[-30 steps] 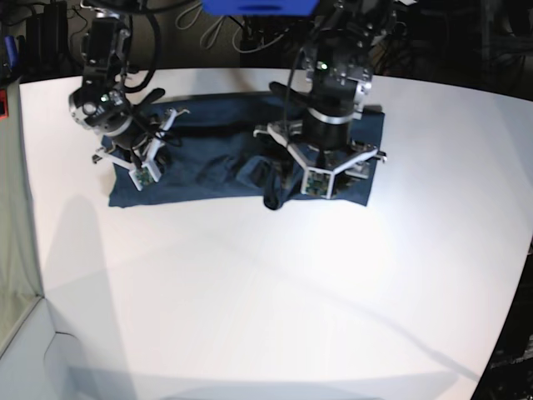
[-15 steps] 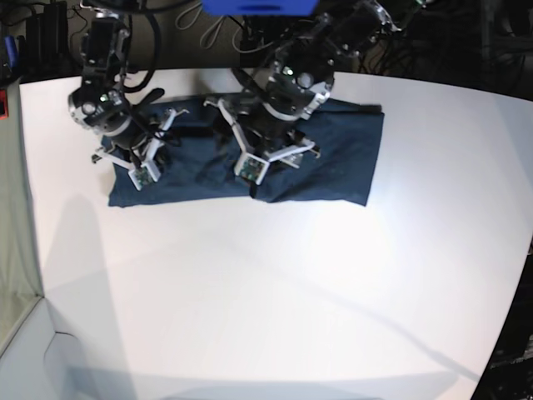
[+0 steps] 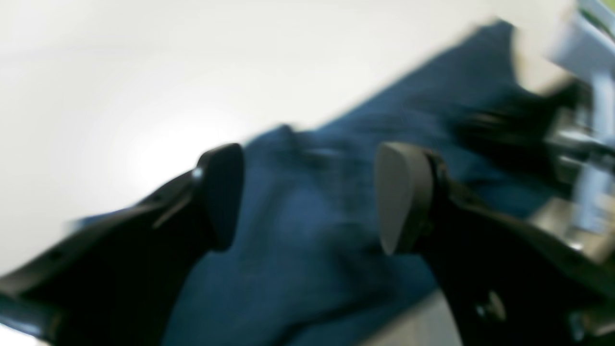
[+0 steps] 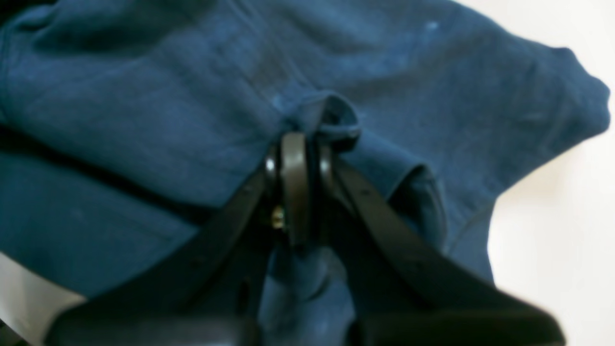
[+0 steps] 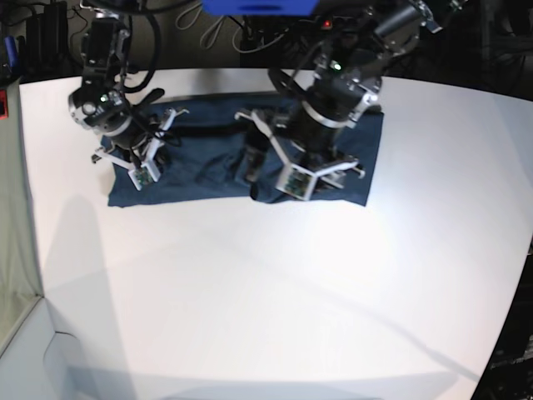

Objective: Layout the t-shirt on the table in an organized manner, then fold the t-shirt properly
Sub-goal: 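Grasp the strip's middle with the left gripper and fold it toward the right gripper, then regrasp the folded strip ends with both grippers and press them together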

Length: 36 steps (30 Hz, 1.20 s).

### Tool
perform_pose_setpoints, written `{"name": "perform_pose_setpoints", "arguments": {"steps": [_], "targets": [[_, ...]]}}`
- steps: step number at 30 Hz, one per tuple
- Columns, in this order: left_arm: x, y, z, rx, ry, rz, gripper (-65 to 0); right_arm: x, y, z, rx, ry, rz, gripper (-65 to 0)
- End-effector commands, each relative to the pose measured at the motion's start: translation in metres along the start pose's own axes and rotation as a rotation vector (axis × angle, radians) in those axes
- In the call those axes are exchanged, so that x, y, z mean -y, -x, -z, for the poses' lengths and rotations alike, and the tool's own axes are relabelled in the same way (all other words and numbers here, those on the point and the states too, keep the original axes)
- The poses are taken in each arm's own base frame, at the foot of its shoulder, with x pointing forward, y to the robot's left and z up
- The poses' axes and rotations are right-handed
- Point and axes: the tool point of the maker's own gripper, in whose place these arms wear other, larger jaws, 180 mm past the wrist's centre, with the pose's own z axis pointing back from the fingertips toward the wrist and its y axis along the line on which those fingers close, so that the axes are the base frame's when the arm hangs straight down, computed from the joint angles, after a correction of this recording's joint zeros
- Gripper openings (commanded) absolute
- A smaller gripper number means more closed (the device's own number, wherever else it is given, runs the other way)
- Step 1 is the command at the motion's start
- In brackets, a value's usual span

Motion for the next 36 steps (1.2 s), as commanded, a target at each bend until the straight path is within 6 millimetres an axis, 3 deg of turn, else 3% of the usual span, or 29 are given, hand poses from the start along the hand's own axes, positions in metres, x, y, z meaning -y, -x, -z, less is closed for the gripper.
{"name": "perform_pose_setpoints", "arguments": {"steps": [1, 3, 6, 9, 12, 16, 18, 23, 30, 36], "targets": [[-0.02, -0.01, -0.002, 0.038, -0.053, -0.013, -23.4, 0.004, 0.002, -0.002, -0.025, 0.01, -0.022, -62.7], [-0.052, 0.002, -0.003, 0.008, -0.143, -0.047, -23.4, 0.005, 0.002, -0.002, -0.026, 0.011, -0.023, -56.0], [-0.083, 0.024, -0.001, -0.052, -0.207, -0.046, -23.4, 0.004, 0.002, -0.003, -0.026, 0.011, -0.023, -43.3], [-0.086, 0.051, 0.01, -0.134, -0.16, 0.002, -23.4, 0.006, -0.005, -0.008, -0.006, 0.023, -0.034, -31.0], [-0.087, 0.067, 0.018, -0.177, -0.136, -0.013, -23.4, 0.01, -0.025, -0.019, 0.05, 0.056, -0.054, -23.9], [-0.096, 0.079, 0.022, -0.205, -0.159, -0.069, -23.4, 0.015, -0.048, -0.035, 0.109, 0.098, -0.072, -21.6], [-0.097, 0.089, 0.024, -0.23, -0.158, -0.08, -23.4, 0.018, -0.05, -0.04, 0.091, 0.116, -0.081, -21.6], [-0.096, 0.1, 0.026, -0.26, -0.154, -0.082, -23.4, 0.024, -0.036, -0.044, -0.019, 0.14, -0.081, -21.6], [-0.096, 0.101, 0.026, -0.262, -0.154, -0.082, -23.4, 0.023, -0.026, -0.039, -0.052, 0.126, -0.07, -21.6], [-0.094, 0.099, 0.024, -0.256, -0.149, -0.087, -23.4, 0.047, -0.003, -0.027, -0.109, 0.149, 0.029, -21.6]]}}
